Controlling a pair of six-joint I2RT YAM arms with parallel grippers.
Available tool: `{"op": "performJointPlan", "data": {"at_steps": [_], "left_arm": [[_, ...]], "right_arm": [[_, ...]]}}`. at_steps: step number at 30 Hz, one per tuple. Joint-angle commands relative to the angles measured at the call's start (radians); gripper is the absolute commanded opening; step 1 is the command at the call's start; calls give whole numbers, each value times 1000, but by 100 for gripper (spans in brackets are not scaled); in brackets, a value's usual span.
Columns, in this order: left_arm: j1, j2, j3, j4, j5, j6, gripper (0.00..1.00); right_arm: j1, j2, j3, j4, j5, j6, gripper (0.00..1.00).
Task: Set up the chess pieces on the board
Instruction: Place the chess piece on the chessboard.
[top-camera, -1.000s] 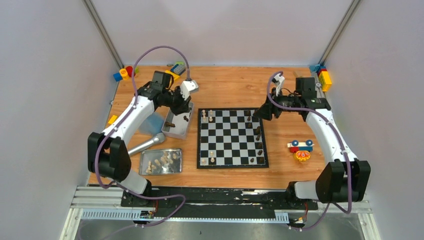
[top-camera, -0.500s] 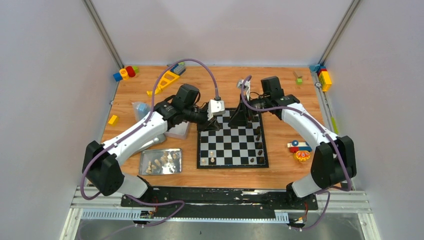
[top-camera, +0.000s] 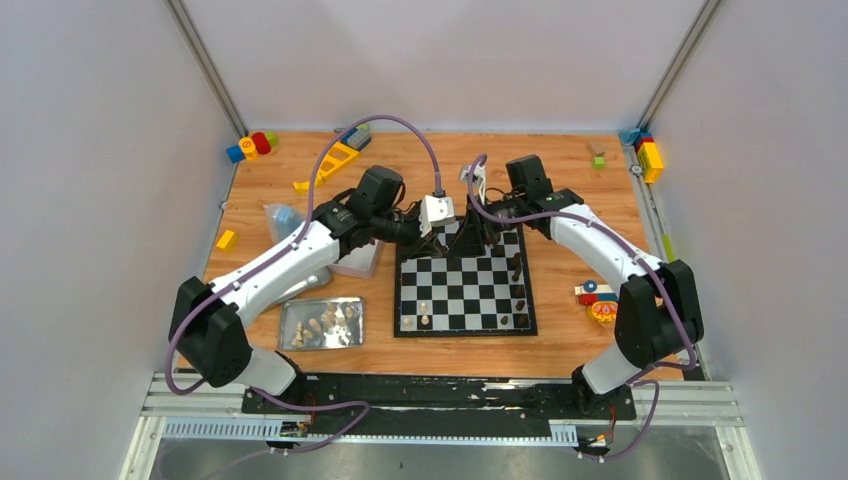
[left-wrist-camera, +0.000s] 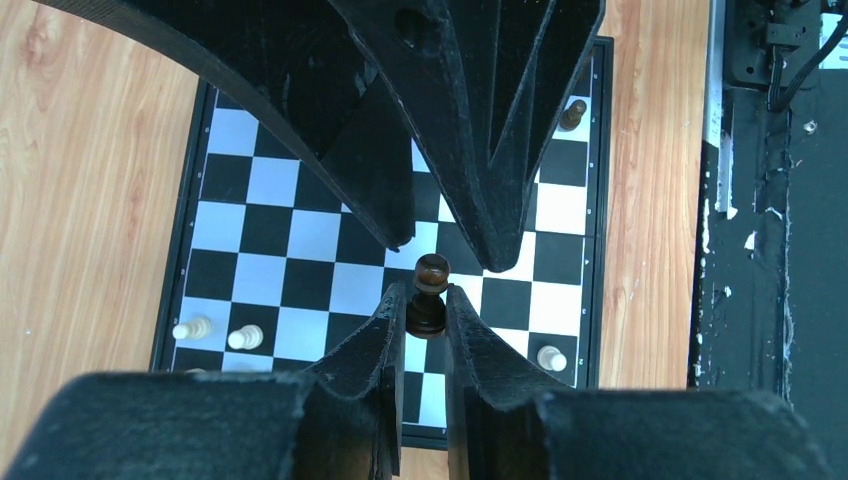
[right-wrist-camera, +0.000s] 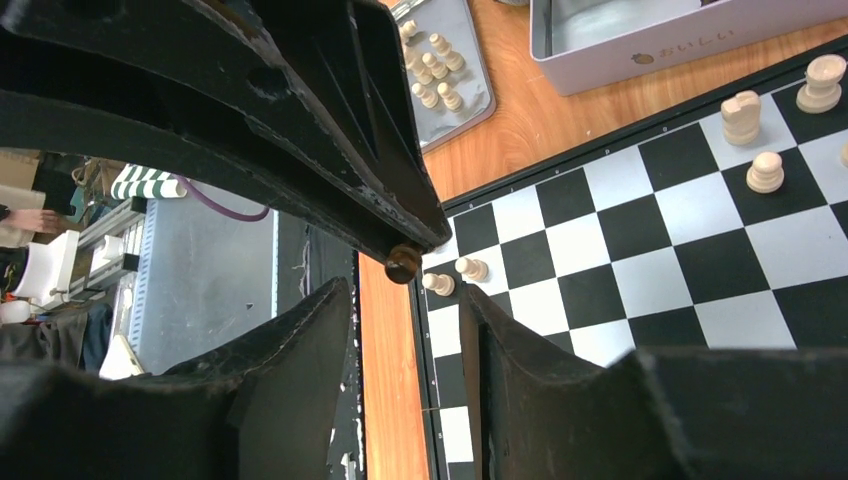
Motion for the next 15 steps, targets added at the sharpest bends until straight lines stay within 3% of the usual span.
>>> {"op": "performJointPlan", "data": {"at_steps": [1,10,15], "left_arm": [[-8,5,38,26,-1,-20,12],[-13,5,33,22,-1,-18,12],[-14,3,29,21,-2,-19,12]], "right_arm": [[15,7,57,41,-14,6,45],[35,24,77,41,12,15,41],[44,28,80,37,18,11,33]]}}
